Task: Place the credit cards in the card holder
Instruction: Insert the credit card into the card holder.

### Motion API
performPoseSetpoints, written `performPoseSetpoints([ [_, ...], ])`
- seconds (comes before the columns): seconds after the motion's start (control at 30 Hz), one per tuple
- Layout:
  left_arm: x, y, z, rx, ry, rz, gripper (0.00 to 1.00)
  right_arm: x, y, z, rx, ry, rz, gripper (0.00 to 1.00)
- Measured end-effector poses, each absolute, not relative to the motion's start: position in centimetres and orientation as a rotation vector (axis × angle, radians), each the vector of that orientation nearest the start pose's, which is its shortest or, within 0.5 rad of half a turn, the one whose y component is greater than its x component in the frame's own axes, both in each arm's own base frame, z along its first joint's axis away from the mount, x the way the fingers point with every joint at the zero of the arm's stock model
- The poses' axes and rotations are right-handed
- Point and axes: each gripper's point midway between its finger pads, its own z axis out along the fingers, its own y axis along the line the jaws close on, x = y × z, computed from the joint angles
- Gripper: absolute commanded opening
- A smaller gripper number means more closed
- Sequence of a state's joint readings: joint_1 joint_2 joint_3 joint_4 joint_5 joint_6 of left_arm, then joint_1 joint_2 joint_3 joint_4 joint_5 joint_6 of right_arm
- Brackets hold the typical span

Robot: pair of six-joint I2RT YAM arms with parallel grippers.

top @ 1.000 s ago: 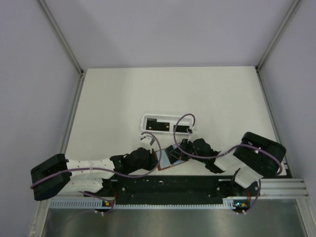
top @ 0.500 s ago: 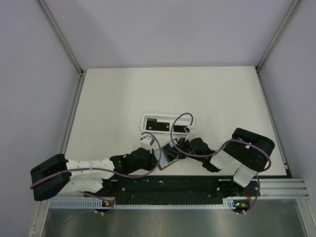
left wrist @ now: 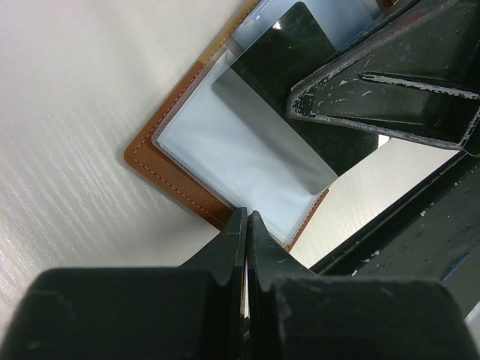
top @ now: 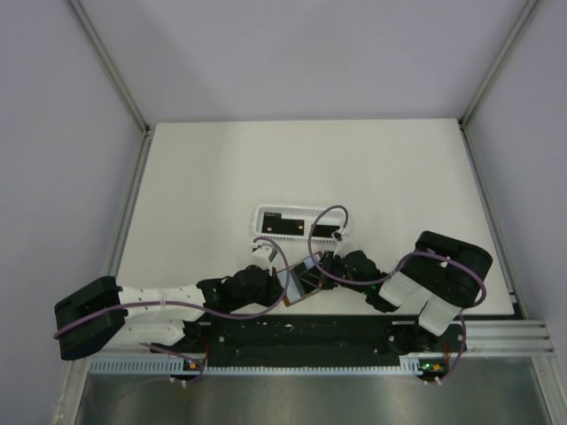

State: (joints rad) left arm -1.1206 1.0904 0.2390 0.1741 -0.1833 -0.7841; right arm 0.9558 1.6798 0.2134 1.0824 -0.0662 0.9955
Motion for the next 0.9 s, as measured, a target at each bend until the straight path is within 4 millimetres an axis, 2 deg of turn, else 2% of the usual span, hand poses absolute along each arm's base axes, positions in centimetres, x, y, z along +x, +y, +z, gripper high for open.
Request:
performPoseSetpoints([
  [0.5, 12.5, -25.3, 2.2, 0.296, 2.35, -0.799, 0.0, 16.4, 32.2, 2.3, 0.028, 2.216, 1.321, 0.0],
  [0.67, 12.5, -25.3, 2.2, 0.296, 2.35, -0.798, 0.0, 16.3, 32.3, 2.3, 0.028, 2.215, 1.324, 0.14],
  [0.77, 12.5, -25.3, 2.2, 0.296, 2.35, -0.799, 0.0, 16.0, 32.2, 2.1, 0.017, 2.234, 1.318, 0.27],
  [0.9, 12.5, -25.3, 2.2, 0.295, 2.35, -0.799, 0.0, 15.5, 32.5, 2.7, -0.036, 2.24, 1.311, 0.36],
])
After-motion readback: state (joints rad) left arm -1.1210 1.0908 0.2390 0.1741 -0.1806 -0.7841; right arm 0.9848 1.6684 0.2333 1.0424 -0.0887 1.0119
